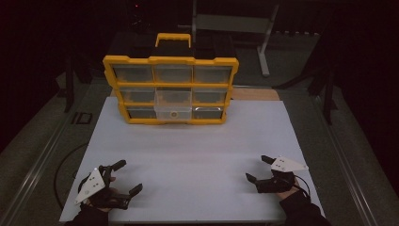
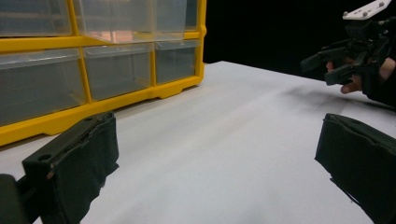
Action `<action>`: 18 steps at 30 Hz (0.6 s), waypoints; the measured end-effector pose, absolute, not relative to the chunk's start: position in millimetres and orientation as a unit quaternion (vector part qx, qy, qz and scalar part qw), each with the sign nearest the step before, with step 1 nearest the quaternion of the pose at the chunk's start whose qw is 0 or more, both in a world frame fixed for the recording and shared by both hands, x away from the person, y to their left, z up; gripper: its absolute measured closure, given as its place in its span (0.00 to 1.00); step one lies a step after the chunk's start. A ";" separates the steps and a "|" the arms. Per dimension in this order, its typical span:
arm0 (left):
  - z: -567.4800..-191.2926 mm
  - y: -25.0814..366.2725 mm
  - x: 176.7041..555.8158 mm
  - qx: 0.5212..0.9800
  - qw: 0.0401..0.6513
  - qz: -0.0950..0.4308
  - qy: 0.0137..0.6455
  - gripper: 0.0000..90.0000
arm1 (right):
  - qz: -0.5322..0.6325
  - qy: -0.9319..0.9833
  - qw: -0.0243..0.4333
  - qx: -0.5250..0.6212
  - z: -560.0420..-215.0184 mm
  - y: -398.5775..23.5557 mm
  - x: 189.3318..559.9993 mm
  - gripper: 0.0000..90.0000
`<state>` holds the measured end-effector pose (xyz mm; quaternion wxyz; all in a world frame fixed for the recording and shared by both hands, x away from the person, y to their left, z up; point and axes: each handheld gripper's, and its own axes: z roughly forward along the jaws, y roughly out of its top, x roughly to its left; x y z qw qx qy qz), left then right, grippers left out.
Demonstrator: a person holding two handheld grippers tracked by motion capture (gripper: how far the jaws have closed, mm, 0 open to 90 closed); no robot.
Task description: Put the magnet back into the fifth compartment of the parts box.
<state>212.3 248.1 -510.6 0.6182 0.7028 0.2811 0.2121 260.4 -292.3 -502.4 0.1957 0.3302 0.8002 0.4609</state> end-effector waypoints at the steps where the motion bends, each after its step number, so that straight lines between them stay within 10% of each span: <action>1: -510.7 248.1 212.3 0.703 0.618 0.212 0.281 0.00 | 0.462 0.800 0.192 0.332 -502.9 -292.9 259.4 0.09; 18: -511.4 247.5 213.7 0.706 0.615 0.211 0.281 0.00 | 0.481 0.782 0.194 0.346 -510.2 -294.3 267.2 0.09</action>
